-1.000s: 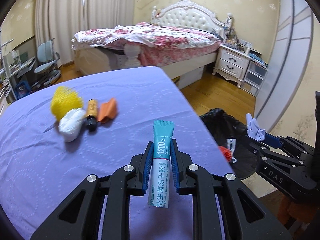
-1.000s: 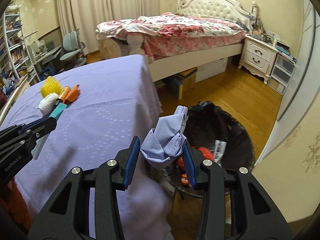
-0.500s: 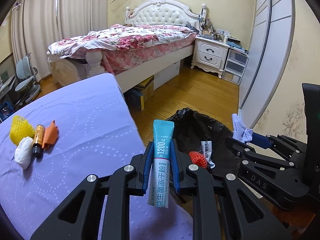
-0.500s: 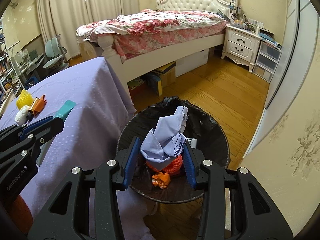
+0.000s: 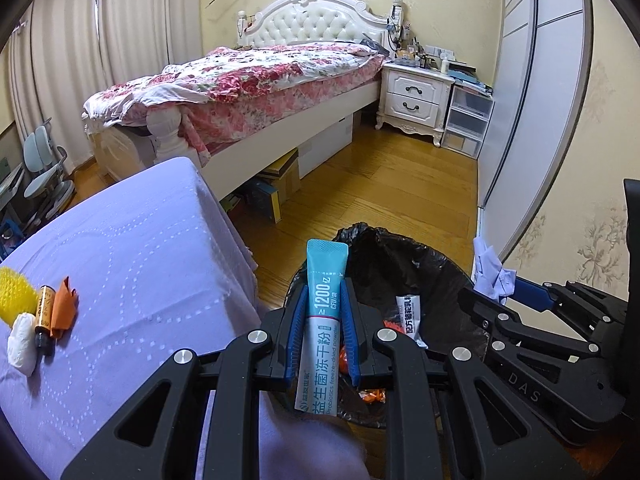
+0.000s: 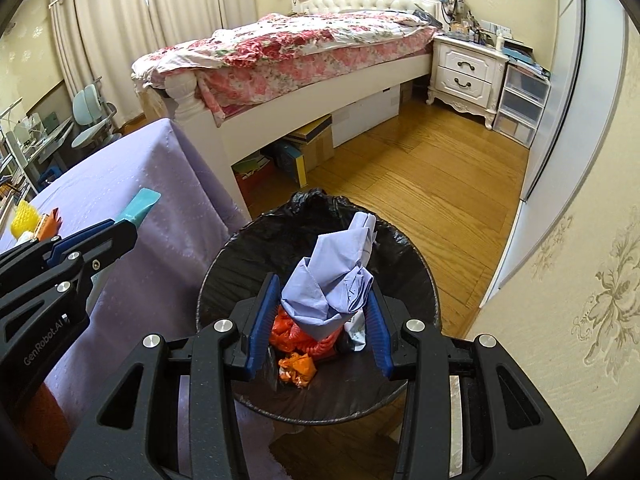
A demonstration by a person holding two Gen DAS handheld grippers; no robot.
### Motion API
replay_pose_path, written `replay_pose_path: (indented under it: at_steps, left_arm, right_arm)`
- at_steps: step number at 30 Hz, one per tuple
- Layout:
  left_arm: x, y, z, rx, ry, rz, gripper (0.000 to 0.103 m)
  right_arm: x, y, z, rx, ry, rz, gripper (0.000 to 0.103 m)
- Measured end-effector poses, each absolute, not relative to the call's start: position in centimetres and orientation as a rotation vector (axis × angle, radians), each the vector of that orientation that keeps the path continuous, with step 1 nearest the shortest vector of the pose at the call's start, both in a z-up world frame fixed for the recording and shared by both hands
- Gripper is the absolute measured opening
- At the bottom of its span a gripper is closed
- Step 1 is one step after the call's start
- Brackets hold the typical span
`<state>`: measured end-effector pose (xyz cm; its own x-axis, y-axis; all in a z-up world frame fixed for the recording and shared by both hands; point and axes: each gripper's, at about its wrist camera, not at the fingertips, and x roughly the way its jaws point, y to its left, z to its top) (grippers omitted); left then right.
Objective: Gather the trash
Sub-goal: 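Carry the tube and blue cloth over the bin and open both grippers, then move both open grippers back over the trash on the table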
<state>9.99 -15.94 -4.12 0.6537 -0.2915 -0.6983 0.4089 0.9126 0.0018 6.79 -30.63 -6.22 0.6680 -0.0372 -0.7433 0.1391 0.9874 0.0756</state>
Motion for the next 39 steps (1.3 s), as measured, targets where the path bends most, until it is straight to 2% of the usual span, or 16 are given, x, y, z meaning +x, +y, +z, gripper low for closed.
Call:
replay_pose_path:
  at_steps: [4, 6, 7, 8, 10, 14, 19, 26, 39]
  left_arm:
    - [10.3, -16.3, -4.3, 0.169, 0.772, -0.393, 0.02]
    - [10.5, -16.4, -4.5, 0.168, 0.78, -0.382, 0.025]
    - [10.6, -16.5, -4.5, 0.166, 0.785, -0.379, 0.032]
    - [10.7, -16.5, -4.6, 0.162, 0.786, -0.374, 0.045]
    - [10.7, -16.1, -4.4, 0.147, 0.776, -0.361, 0.06]
    - [10.5, -15.5, -4.1, 0.132, 0.763, -0.339, 0.073]
    - [10.3, -14.5, -3.7, 0.141, 0.747, -0.283, 0.078]
    - [9.5, -12.4, -3.1, 0.154, 0.733, -0.22, 0.08]
    - [8.6, -3.4, -2.9, 0.099, 0.751, -0.039, 0.08]
  right_arm:
    - [7.1, -31.1, -6.3, 0.132, 0.836, -0.107, 0.041]
    - [7.2, -31.2, -6.3, 0.133, 0.835, -0.107, 0.042]
    - [7.3, -31.2, -6.3, 0.133, 0.834, -0.11, 0.044]
    - [7.2, -31.2, -6.2, 0.13, 0.823, -0.123, 0.052]
    - [7.2, -31.3, -6.1, 0.128, 0.816, -0.132, 0.056]
    - [7.1, -31.6, -5.9, 0.138, 0.811, -0.154, 0.058]
    - [6.8, -31.5, -5.5, 0.131, 0.8, -0.166, 0.067]
    - [6.5, -30.4, -4.9, 0.135, 0.791, -0.165, 0.076]
    - [7.1, -22.7, -4.9, 0.127, 0.819, -0.02, 0.077]
